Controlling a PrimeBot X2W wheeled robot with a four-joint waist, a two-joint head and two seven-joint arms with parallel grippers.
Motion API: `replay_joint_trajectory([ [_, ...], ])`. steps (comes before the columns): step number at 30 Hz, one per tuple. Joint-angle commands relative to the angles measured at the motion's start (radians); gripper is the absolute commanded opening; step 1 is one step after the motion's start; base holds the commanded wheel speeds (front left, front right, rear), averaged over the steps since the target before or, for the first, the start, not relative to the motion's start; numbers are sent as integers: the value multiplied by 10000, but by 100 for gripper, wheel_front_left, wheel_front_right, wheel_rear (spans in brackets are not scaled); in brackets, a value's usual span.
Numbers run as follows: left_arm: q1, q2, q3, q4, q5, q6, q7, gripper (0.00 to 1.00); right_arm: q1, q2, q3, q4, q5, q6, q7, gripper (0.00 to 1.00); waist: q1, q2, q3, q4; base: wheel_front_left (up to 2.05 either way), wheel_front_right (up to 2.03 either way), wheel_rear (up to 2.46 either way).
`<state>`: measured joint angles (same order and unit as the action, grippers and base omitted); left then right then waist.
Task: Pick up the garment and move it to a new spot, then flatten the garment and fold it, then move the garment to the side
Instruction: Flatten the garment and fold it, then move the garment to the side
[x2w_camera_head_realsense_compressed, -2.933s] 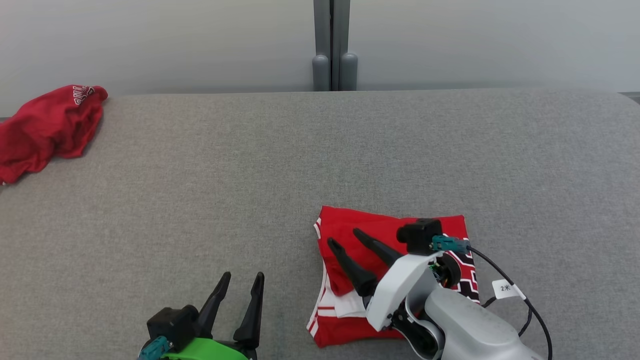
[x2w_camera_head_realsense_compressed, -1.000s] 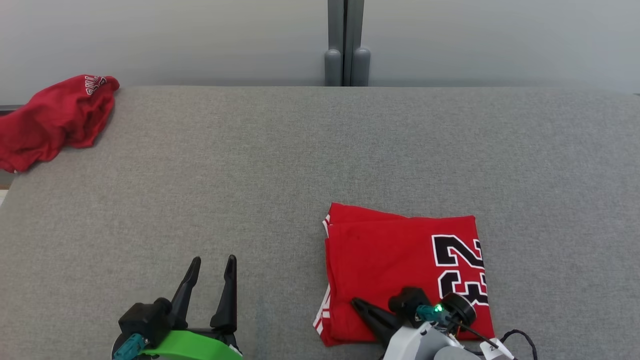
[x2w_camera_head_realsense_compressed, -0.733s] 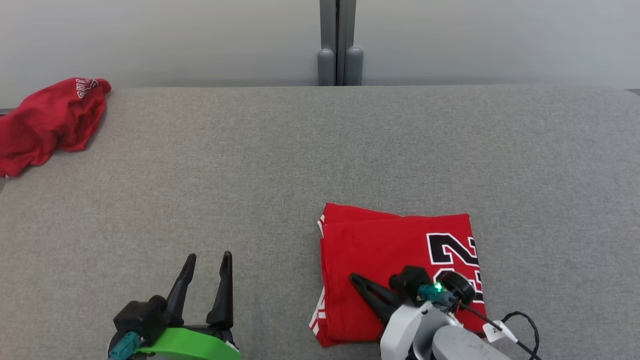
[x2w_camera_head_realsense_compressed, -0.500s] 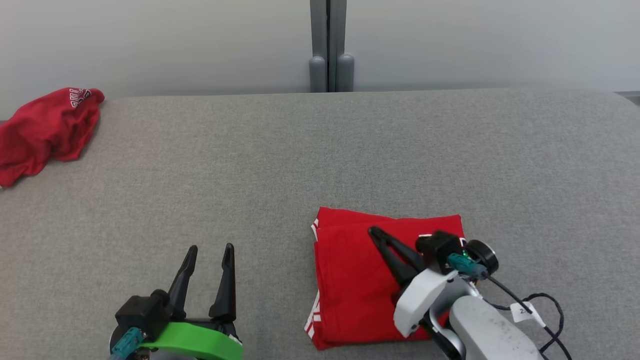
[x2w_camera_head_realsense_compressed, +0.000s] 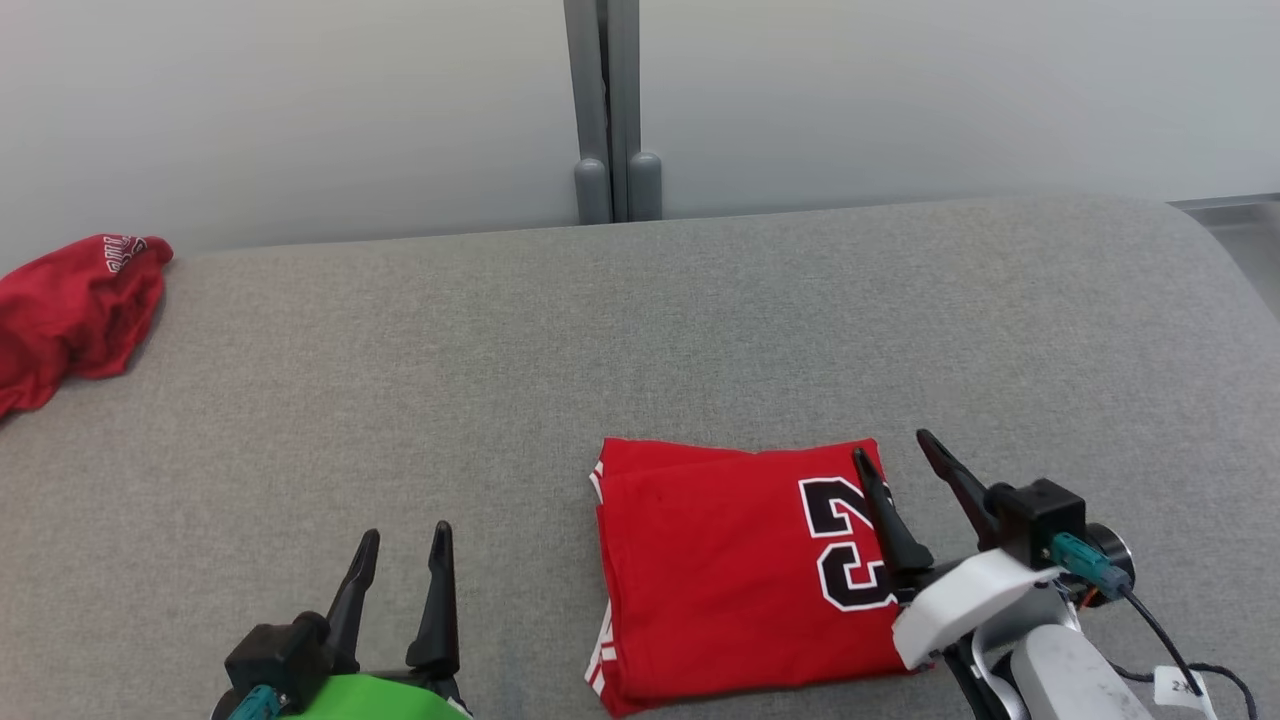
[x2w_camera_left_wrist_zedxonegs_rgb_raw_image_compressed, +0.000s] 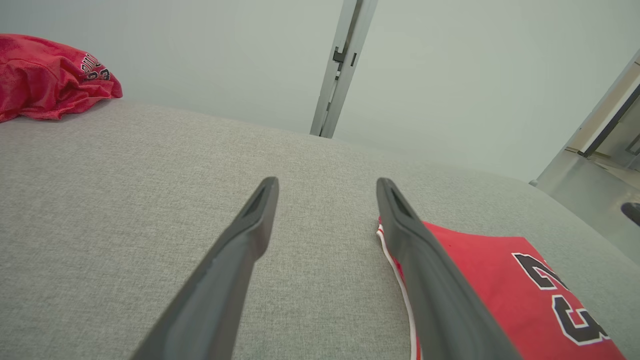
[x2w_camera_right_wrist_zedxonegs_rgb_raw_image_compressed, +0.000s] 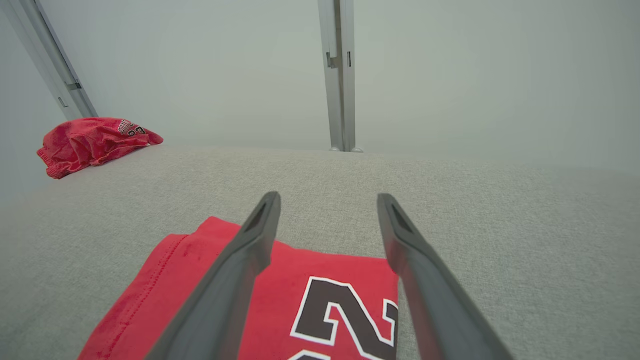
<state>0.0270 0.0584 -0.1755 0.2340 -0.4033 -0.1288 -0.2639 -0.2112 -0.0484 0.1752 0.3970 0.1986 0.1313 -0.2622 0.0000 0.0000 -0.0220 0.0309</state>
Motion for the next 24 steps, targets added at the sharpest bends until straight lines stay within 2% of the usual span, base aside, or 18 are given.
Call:
replay_joint_trajectory([
  [1,208,-5,115,36,101,-32,-3,100,304,-39,-203,-74,143,-12,-35,100,0,0,-95,-73,0,0,0],
  [9,718,-55,640,5,238,-32,-3,100,1116,-38,-858,-304,702,-12,-28,100,0,0,-204,-162,0,0,0],
  [24,910,-77,715,99,324,-32,-3,100,1411,-39,-1119,-505,49,-12,-28,100,0,0,-258,-141,0,0,0],
])
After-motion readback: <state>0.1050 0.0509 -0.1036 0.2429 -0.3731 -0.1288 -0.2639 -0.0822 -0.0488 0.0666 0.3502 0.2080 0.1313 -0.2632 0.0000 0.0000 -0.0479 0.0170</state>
